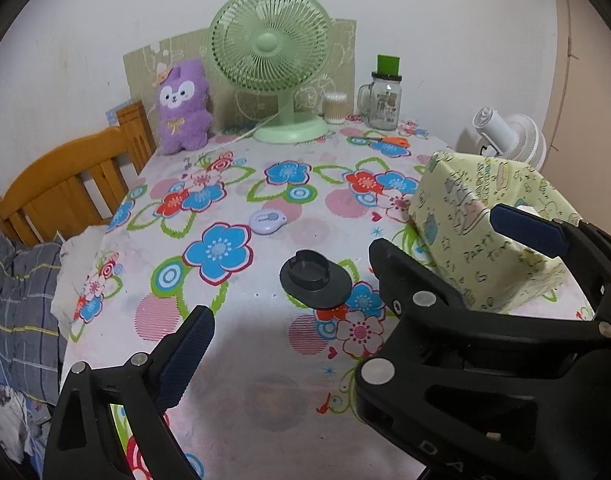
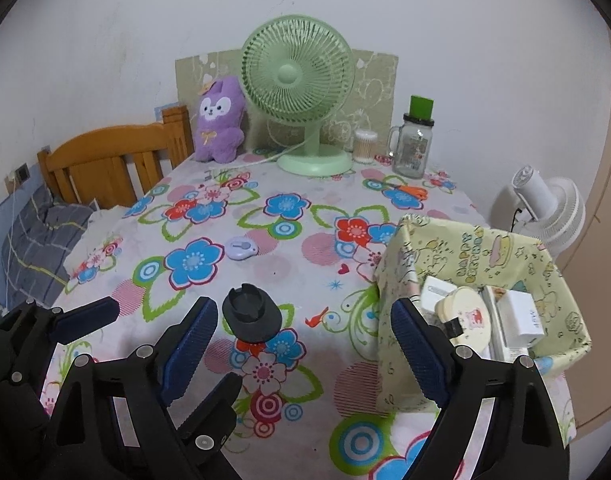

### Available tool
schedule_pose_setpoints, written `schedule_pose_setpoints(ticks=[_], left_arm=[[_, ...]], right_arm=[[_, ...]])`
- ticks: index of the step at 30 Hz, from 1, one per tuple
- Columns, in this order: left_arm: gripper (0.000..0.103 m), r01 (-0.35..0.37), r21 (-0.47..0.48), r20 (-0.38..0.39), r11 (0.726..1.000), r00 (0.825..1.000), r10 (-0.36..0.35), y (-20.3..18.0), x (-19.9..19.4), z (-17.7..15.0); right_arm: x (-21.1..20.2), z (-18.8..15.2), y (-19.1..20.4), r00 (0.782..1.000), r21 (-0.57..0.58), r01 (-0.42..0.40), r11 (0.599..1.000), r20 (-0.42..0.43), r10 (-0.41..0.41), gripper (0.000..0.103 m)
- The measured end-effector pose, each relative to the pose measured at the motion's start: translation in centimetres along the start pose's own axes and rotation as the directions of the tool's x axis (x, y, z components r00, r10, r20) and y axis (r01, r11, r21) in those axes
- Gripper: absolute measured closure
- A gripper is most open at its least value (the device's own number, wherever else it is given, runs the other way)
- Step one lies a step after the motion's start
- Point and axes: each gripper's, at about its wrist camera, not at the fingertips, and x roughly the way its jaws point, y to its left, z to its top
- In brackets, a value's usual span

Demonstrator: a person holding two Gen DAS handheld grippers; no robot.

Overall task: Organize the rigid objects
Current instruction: 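Move the left tool to the black round object while the right tool approaches it too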

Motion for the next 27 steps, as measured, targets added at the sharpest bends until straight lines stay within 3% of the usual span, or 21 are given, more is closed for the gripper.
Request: schedule_pose_setpoints(ticks=[10, 17, 27], left_arm=[[0.005, 0.008, -0.026, -0.065, 1.0, 0.998, -0.01, 0.8, 3.6, 0.1], [0.005, 0.027, -0.057, -0.09, 0.998, 0.995, -0.032, 1.4, 5.4, 0.6], [0.005, 0.026, -0.06, -0.114, 0.998, 0.993, -0.033, 1.9, 7.8, 1.2]], right_arm=[[3.5, -0.1, 0.3, 0.999, -0.01, 0.0, 1.0, -0.054, -0.001, 0.024], [5.3, 0.7, 0.5, 0.998, -0.043, 0.002, 0.999, -0.063, -0.005, 0.046], [8.6, 0.9, 0.1, 0.99, 0.007, -0.022, 1.0, -0.139, 0.022, 0.049]])
